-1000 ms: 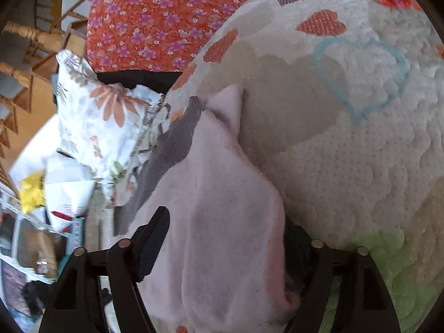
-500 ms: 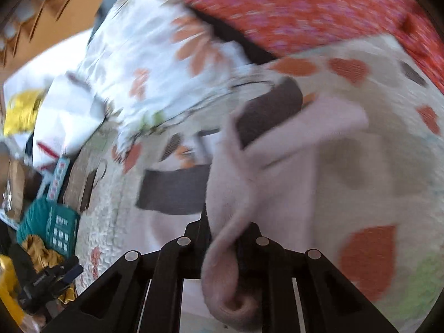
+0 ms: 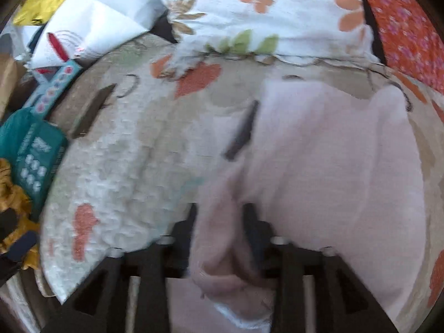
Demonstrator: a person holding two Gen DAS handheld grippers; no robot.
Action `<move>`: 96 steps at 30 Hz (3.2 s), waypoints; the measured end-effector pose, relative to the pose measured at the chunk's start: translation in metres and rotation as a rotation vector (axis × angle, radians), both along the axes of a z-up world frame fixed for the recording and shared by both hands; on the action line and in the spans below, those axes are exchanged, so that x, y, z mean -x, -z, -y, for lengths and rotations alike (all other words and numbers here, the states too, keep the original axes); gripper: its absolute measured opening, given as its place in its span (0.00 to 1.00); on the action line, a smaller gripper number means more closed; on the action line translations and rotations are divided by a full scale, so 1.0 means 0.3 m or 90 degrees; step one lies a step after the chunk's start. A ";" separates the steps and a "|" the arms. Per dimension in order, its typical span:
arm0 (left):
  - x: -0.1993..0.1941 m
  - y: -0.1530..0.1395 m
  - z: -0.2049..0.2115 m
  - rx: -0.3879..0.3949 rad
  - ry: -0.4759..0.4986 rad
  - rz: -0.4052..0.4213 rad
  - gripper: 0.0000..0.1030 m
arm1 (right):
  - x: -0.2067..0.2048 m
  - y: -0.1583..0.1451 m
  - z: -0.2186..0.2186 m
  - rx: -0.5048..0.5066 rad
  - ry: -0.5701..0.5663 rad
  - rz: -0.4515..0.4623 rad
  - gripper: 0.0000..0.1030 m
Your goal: Fold small clothes
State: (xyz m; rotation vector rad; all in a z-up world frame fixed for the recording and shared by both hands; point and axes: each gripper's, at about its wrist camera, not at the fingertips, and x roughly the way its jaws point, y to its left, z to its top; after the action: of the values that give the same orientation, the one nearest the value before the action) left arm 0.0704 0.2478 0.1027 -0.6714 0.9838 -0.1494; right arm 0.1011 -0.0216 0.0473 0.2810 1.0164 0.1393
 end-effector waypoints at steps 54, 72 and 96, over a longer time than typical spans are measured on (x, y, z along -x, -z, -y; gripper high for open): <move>-0.017 0.052 0.079 -0.015 0.023 -0.028 0.68 | -0.123 0.049 0.009 0.119 -0.063 -0.020 0.19; 0.041 -0.025 0.166 -0.143 0.035 0.040 0.70 | 0.186 -0.136 0.225 0.058 -0.009 0.039 0.39; 0.390 -0.081 0.489 -0.420 0.015 0.254 1.00 | 0.592 -0.120 0.486 0.044 0.070 0.067 0.62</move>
State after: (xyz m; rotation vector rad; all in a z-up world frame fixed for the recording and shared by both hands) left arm -0.0465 0.1010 0.1272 -0.0160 0.5986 0.0264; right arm -0.0764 -0.1674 0.0833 0.2632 0.8968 0.0198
